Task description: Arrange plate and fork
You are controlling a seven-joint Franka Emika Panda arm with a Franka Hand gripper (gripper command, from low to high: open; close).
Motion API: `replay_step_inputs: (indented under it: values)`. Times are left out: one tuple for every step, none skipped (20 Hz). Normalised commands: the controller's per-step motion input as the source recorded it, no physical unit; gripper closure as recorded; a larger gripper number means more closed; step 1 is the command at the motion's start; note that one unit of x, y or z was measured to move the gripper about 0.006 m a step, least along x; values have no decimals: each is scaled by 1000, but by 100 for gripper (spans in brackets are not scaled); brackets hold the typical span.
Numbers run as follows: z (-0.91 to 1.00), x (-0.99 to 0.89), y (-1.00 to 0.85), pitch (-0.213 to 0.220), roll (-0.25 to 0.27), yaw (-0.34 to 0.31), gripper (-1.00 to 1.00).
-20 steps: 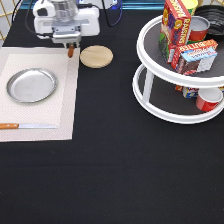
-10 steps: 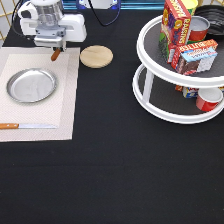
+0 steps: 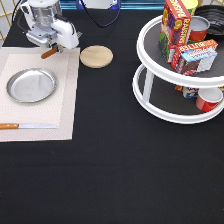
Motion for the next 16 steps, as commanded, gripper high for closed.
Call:
replay_step_inputs:
  values:
    - [206,0,-406,75,-19,-224,100]
    - [194,0,-406,69,-29,-221,100]
    - [189,0,-426,64,-29,-212,100]
    - [154,0,-466,58,-35,-193,100]
    - [149,0,-520,56,-51,-164,100]
    - [129,0,-577,55,-56,-140,100]
    - [91,0,-611,50,-56,-122,100]
    - [54,0,-623,43,-66,-113,100]
    - [3,0,-651,32,-70,-95,100]
    - [0,0,-657,33,-69,-95,100]
    - [0,0,-649,44,-75,-98,100]
    - [0,0,-637,45,-78,-100,100]
    - [-29,0,-609,42,-80,-114,100]
    - [-34,0,-629,43,-63,-113,100]
    - [-9,43,-617,52,-65,-111,100]
    - [0,137,-586,52,-62,-117,100]
